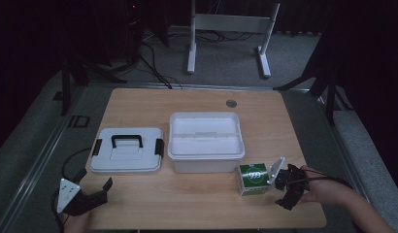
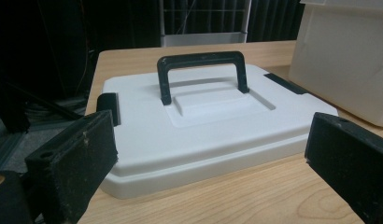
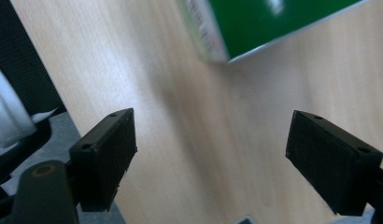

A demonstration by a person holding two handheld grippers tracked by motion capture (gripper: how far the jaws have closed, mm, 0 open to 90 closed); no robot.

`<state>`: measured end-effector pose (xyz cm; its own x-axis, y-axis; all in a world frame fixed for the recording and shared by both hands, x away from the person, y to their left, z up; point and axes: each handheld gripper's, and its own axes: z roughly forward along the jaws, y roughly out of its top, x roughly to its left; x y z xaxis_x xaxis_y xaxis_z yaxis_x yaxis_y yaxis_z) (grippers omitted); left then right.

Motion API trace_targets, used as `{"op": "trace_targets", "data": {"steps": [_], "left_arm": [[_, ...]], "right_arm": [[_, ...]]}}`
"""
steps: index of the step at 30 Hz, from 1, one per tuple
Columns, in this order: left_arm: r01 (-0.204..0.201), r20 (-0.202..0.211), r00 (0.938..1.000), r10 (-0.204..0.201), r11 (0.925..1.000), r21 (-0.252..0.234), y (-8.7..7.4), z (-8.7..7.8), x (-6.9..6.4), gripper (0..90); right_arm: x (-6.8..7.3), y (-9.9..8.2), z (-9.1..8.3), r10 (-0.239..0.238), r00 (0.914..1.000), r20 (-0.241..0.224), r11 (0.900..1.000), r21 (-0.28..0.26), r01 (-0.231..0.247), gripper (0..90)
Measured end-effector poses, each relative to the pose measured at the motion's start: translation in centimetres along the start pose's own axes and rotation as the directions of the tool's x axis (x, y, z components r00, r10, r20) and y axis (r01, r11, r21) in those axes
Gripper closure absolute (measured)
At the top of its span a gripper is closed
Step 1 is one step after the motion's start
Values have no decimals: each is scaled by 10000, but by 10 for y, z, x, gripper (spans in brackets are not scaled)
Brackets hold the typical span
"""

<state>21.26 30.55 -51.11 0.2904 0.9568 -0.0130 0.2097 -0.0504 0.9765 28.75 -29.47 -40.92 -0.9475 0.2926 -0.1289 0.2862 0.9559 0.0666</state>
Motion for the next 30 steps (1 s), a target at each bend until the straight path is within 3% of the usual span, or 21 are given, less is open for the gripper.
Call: {"op": "trace_targets", "data": {"steps": [13,18,30], "left_arm": [[19,30,10000,-19,10000,-28,0,0,0,21],[-36,14,10000,36,10000,-25,0,0,0,21],[-4,127,9999,5,10000,-26,0,0,1,21]], "right_arm": [[-9,23,-30,-241,9996,179,9993,-291,246,158],[-14,40,-42,-406,9986,334,9966,-707,429,212],[-20,70,-59,-817,9957,425,9947,-596,842,201]]}}
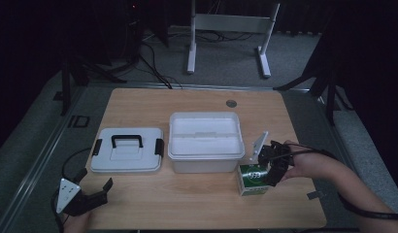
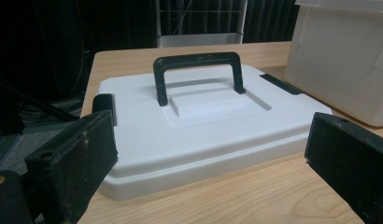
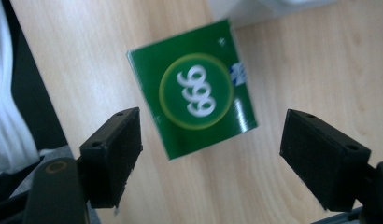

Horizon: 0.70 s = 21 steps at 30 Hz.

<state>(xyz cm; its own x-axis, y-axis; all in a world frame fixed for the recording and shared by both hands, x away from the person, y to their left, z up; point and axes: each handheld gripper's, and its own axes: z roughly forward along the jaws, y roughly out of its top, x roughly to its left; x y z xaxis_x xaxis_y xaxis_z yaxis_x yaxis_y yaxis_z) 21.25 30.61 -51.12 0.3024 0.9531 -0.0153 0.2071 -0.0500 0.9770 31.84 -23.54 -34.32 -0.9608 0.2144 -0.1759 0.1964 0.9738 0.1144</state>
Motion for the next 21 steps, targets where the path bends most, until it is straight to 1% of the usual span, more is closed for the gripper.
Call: {"op": "trace_targets", "data": {"steps": [1,2,4,7,11,12,15,17,18,20,21], "left_arm": [[6,9,10000,-6,10000,-11,0,0,0,21],[19,6,10000,-19,10000,-14,0,0,0,21],[3,23,10000,-3,10000,-13,0,0,0,21],[-6,35,10000,6,10000,-11,0,0,0,21],[-23,47,10000,23,10000,6,0,0,0,21],[-19,52,10000,19,10000,3,0,0,0,21],[5,72,10000,-5,10000,-2,0,0,0,21],[12,80,10000,-13,10000,10,0,0,0,21],[-10,100,9999,10,10000,22,0,0,0,21],[-4,85,10000,3,10000,14,0,0,1,21],[-2,123,9999,2,10000,25,0,0,1,21]], "right_arm": [[-2,3,-2,-50,10000,-44,10000,-23,50,201],[-4,9,-4,-120,9999,12,9999,-64,120,201],[-5,11,-5,-167,9999,42,9998,-45,167,201],[-7,23,-10,-319,9993,180,9994,-117,321,201],[-10,36,-16,-506,9985,188,9985,-181,509,201],[-11,39,-16,-586,9979,266,9980,-206,592,201],[-14,48,-20,-613,9978,235,9977,-264,619,201],[-17,54,-21,-735,9969,264,9966,-346,744,202],[-19,60,-23,-739,9969,270,9964,-393,750,202],[-20,63,-24,-777,9966,263,9961,-395,787,202],[-22,66,-24,-800,9962,340,9957,-430,814,202]]}}
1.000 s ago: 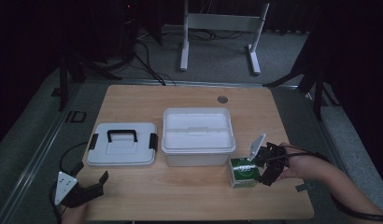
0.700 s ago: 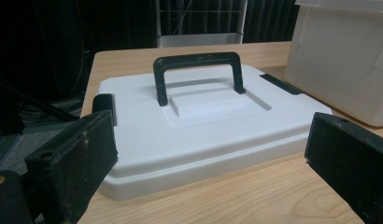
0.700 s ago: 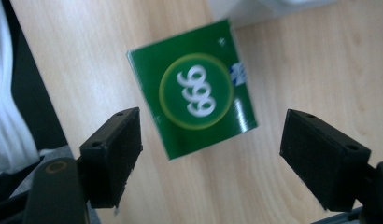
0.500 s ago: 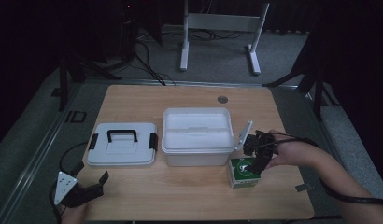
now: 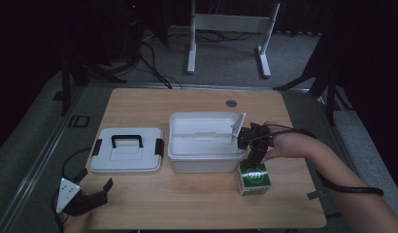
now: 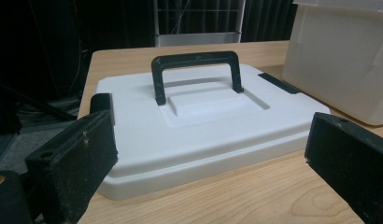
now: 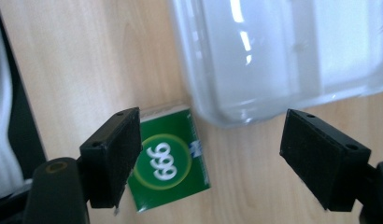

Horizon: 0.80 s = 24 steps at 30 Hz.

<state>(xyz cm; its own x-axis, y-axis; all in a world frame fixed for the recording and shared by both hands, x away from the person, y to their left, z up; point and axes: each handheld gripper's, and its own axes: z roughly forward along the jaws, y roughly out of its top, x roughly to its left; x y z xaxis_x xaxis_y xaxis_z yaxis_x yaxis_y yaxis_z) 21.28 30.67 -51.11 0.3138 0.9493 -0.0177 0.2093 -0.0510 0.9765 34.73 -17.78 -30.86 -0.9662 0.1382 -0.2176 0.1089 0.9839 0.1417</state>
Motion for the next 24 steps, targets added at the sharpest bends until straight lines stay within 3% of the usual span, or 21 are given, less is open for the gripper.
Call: {"op": "trace_targets", "data": {"steps": [24], "left_arm": [[66,-5,10000,-66,10000,-41,0,0,0,21]], "right_arm": [[-24,65,18,-958,9953,-173,9954,-76,957,207]]}}
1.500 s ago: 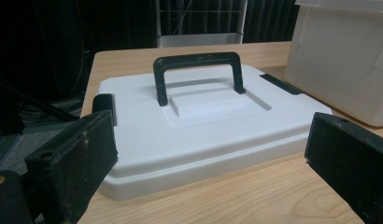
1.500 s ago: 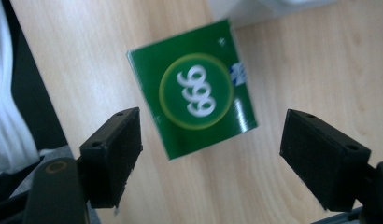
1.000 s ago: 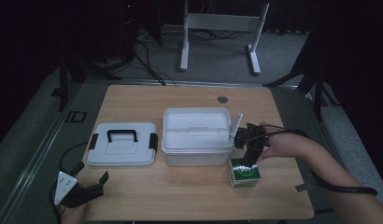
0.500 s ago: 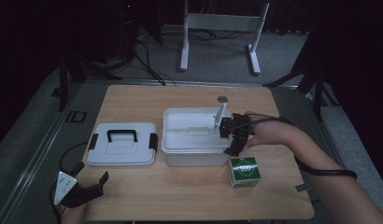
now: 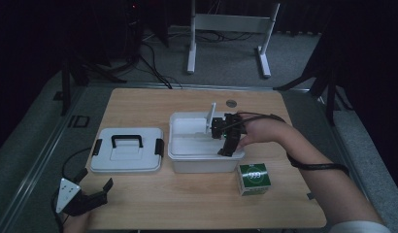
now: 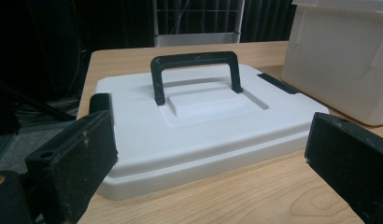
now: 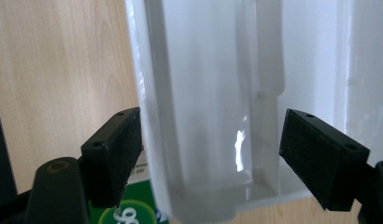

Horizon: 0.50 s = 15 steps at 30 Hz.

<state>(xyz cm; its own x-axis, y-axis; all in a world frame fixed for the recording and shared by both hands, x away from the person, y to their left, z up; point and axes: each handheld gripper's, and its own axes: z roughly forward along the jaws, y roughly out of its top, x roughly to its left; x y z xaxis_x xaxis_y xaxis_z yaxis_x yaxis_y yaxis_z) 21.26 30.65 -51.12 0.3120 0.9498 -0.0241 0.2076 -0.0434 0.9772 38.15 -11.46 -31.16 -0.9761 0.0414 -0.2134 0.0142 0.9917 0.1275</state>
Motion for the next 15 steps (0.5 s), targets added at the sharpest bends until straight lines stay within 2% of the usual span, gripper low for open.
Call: {"op": "trace_targets", "data": {"steps": [4,13,15], "left_arm": [[14,22,10000,-14,10000,25,0,0,1,21],[30,61,10000,-30,10000,14,0,0,1,21],[34,87,10000,-35,10000,22,0,0,1,22]], "right_arm": [[-8,8,8,-63,9997,-246,10000,33,64,216],[-25,28,29,-52,9991,-424,9993,378,68,232],[-28,32,32,-84,9988,-491,9993,371,102,271]]}}
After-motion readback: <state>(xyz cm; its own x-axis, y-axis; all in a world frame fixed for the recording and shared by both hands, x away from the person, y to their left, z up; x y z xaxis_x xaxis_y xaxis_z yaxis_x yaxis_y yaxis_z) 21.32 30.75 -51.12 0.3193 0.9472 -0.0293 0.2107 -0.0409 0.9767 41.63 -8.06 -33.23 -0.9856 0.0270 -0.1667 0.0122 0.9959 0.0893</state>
